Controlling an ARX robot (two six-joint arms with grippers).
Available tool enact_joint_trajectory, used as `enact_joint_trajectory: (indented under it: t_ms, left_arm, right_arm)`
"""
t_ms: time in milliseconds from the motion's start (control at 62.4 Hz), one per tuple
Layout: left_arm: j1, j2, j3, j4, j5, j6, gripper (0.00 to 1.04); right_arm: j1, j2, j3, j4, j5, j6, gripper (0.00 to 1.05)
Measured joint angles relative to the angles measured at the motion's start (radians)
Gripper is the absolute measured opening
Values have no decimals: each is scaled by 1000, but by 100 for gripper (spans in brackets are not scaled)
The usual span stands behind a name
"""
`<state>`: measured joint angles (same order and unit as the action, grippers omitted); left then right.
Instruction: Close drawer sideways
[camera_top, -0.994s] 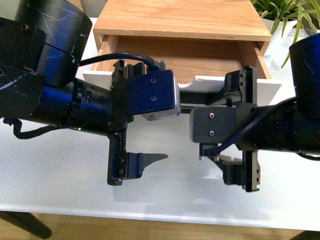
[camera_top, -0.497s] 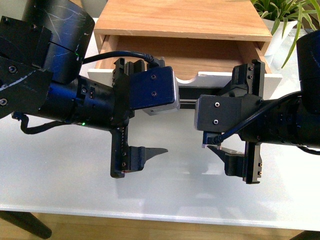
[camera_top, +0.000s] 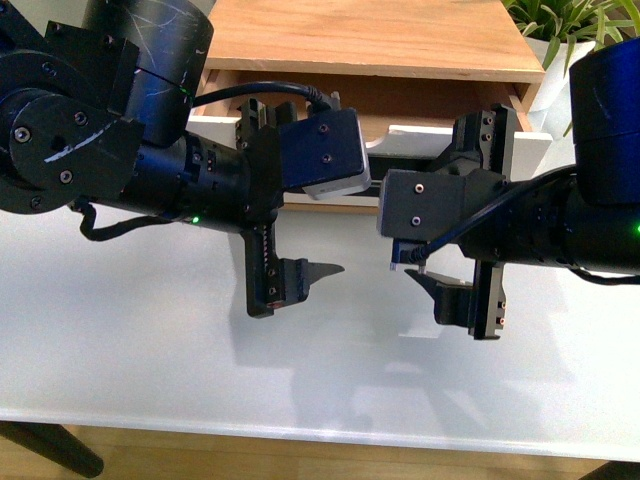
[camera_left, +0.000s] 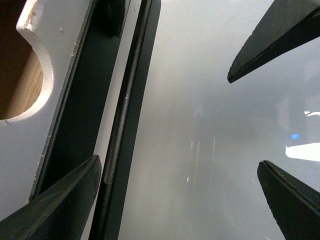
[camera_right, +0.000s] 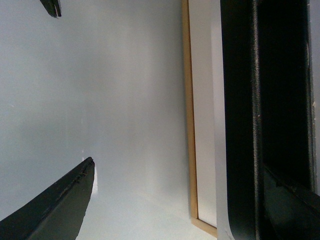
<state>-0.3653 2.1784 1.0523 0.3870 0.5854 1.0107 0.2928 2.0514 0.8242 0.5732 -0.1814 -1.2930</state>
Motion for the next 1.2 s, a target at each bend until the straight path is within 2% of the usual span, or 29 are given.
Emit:
enact_joint_trajectory:
  t_ms: [481, 1203]
  left_arm:
    - [8, 66, 113, -3, -29, -23, 96]
    - [23, 182, 348, -113, -52, -20, 96]
  right_arm:
    - [-14, 60, 95, 11, 34, 21, 96]
    - [-36, 154, 252, -12, 58, 32, 96]
